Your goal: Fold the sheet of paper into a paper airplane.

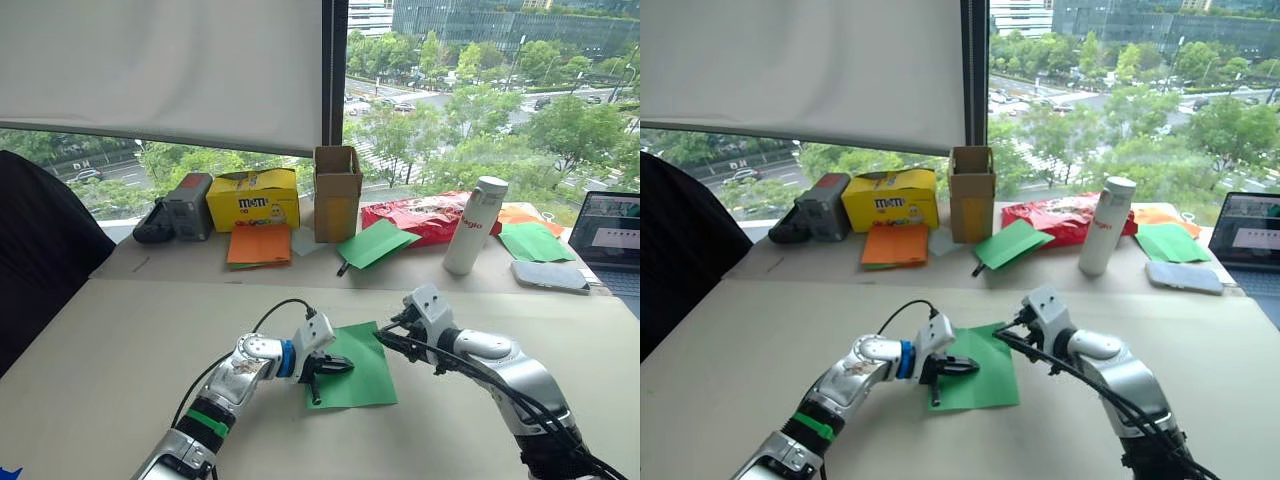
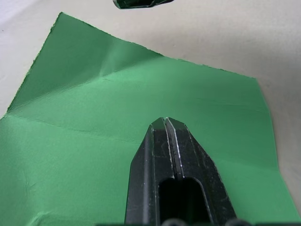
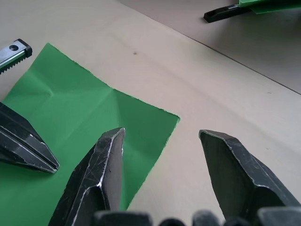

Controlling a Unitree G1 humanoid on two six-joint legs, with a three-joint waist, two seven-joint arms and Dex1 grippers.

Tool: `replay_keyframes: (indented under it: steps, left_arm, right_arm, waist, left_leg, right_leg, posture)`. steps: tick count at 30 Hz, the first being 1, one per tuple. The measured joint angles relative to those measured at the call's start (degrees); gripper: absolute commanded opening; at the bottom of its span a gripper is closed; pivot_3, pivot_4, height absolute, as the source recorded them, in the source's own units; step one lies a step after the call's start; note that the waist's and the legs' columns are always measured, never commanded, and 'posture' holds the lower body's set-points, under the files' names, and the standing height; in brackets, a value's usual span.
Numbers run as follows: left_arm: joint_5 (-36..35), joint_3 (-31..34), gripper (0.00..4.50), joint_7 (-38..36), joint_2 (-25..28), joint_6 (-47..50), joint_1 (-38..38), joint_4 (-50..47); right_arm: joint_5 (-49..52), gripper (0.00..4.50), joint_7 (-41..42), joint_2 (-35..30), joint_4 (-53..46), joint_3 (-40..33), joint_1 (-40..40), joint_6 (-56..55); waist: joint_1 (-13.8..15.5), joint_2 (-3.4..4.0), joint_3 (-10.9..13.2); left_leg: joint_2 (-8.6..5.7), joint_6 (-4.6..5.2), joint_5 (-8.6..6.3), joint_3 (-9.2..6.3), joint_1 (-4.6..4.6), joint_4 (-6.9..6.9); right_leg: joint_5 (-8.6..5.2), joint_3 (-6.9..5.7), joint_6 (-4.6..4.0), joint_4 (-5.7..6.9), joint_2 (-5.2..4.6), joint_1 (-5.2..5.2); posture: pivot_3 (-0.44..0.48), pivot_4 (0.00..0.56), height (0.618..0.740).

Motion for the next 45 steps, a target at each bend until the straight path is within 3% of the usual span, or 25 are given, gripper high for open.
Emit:
replay_keyframes:
  steps: [8, 17, 25, 35, 45]
  left_arm:
    - [-0.3, 0.4, 0.00, 2.0, -0.2, 0.0, 1.7, -1.6]
    - [-0.6, 0.5, 0.00, 2.7, -0.3, 0.0, 2.0, -1.8]
    - [-0.6, 0.6, 0.00, 2.7, -0.3, 0.0, 2.1, -1.8]
    - [-3.1, 2.4, 0.00, 2.7, -0.7, 2.9, 2.0, -1.8]
    - [-4.0, 2.8, 0.00, 2.1, -0.4, 5.0, 1.8, -2.4]
  right_arm:
    - [4.7, 2.89, 3.4, 2.2, 13.9, -2.9, -6.1, 1.4]
    - [7.0, 0.09, 6.2, 2.3, 15.1, -2.7, -6.8, 2.1]
    - [5.6, 0.04, 7.7, -0.6, 10.6, 0.9, -6.6, 0.0]
    - [-7.1, 0.04, 9.1, -6.6, 0.2, 13.5, -0.3, -17.2]
    - [-19.1, 0.04, 5.9, -6.7, 0.9, 20.7, 1.9, -25.6]
  waist:
    - [-0.2, 0.05, 0.0]
    - [-0.4, 0.09, 0.0]
    - [-0.5, 0.10, -0.1]
    - [-0.6, 0.07, 0.0]
    - [-0.6, 0.06, 0.0]
  left_leg:
    - [0.01, 0.00, 0.00, 0.00, 0.01, 0.00]
    - [0.01, 0.00, 0.00, 0.00, 0.00, 0.00]
    - [0.01, 0.00, 0.00, -0.01, -0.01, 0.00]
    - [0.03, -0.01, 0.00, -0.01, -0.01, -0.01]
    - [0.04, -0.01, 0.00, 0.00, -0.02, -0.01]
  right_leg:
    - [0.01, 0.00, -0.01, 0.01, -0.01, 0.01]
    - [0.01, 0.00, 0.00, 0.01, -0.04, 0.00]
    - [0.00, 0.00, 0.02, 0.00, -0.05, 0.00]
    - [-0.23, 0.00, 0.42, -0.02, -0.05, -0.01]
    - [-0.23, -0.01, 0.42, -0.01, -0.03, -0.05]
  posture:
    - [0.000, 0.150, 0.656]
    - [0.000, 0.150, 0.656]
    - [0.000, 0.150, 0.656]
    - [0.000, 0.150, 0.656]
    - [0.000, 0.150, 0.656]
